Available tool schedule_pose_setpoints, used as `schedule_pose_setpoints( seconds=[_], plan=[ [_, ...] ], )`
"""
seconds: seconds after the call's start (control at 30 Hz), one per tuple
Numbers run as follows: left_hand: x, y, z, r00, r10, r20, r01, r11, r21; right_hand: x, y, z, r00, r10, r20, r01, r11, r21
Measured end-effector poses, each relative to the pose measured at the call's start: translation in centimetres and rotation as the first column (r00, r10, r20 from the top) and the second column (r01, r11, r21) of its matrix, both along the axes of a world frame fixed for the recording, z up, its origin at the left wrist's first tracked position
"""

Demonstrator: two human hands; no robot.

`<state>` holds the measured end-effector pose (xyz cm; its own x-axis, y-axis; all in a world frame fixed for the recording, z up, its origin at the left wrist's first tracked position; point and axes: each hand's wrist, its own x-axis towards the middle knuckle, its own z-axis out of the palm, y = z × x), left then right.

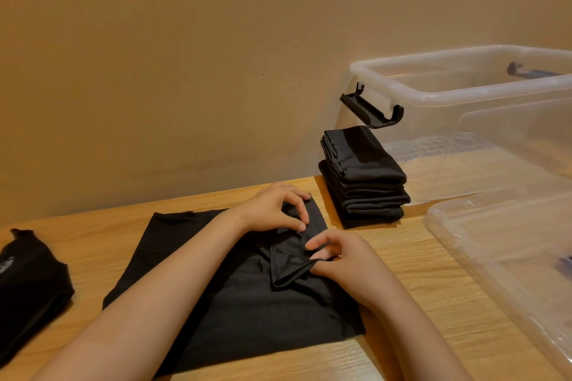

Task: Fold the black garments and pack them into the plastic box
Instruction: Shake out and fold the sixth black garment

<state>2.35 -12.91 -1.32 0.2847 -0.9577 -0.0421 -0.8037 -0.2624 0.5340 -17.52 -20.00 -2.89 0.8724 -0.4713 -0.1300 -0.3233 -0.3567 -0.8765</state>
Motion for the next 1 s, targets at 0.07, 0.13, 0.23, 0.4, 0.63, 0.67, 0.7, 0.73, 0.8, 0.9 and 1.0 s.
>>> schedule_pose_setpoints(
  seconds=[0.07, 0.13, 0.23, 0.4, 0.63, 0.67, 0.7, 0.73, 0.8, 0.9, 1.0],
  plan=[
    [0.1, 0.3, 0.1, 0.999, -0.023, 0.026, 0.022, 0.999, 0.038, 0.0, 0.0, 0.0, 1.0, -0.001, -0.006, 0.001, 1.0, 0.0],
    [0.2, 0.7, 0.4, 0.999, -0.037, -0.004, 0.037, 0.998, 0.051, 0.0, -0.1, 0.0, 1.0, -0.01, -0.01, 0.01, 1.0, 0.001],
    [0.5, 1.3, 0.5, 0.999, -0.036, -0.031, 0.038, 0.996, 0.075, 0.1, -0.2, -0.2, 0.999, -0.03, -0.015, 0.03, 0.999, 0.012],
    [0.4, 1.2, 0.2, 0.998, -0.033, -0.045, 0.036, 0.997, 0.074, 0.2, -0.2, -0.4, 0.999, -0.048, -0.016, 0.049, 0.999, 0.017],
    [0.2, -0.7, -0.2, 0.999, -0.049, -0.008, 0.049, 0.998, 0.045, 0.3, -0.3, -0.5, 0.999, -0.045, -0.015, 0.045, 0.999, 0.014],
    [0.0, -0.8, -0.5, 0.999, -0.039, 0.003, 0.039, 0.998, 0.04, 0.3, -0.3, -0.5, 0.999, -0.042, -0.016, 0.042, 0.999, 0.011],
    [-0.2, -0.9, -0.8, 1.0, -0.023, 0.014, 0.023, 1.0, 0.019, 0.3, -0.3, -0.5, 0.999, -0.036, -0.018, 0.036, 0.999, 0.008],
    [-0.4, -0.9, -1.3, 1.0, 0.0, 0.02, 0.0, 1.0, -0.017, 0.2, -0.4, -0.4, 0.999, -0.023, -0.022, 0.023, 1.0, 0.001],
    [-0.9, -0.3, -1.9, 0.998, 0.052, 0.019, -0.05, 0.993, -0.109, 0.1, -0.3, -0.3, 0.999, 0.029, -0.045, -0.03, 0.999, -0.021],
    [-0.9, 2.7, -1.3, 0.987, 0.149, -0.061, -0.159, 0.963, -0.219, 0.0, -0.1, -0.1, 0.995, 0.087, -0.057, -0.089, 0.995, -0.05],
    [-0.3, 8.2, -0.2, 0.956, 0.249, -0.157, -0.281, 0.932, -0.23, 0.1, -0.1, -0.2, 0.997, 0.067, -0.023, -0.068, 0.995, -0.07]
  ],
)
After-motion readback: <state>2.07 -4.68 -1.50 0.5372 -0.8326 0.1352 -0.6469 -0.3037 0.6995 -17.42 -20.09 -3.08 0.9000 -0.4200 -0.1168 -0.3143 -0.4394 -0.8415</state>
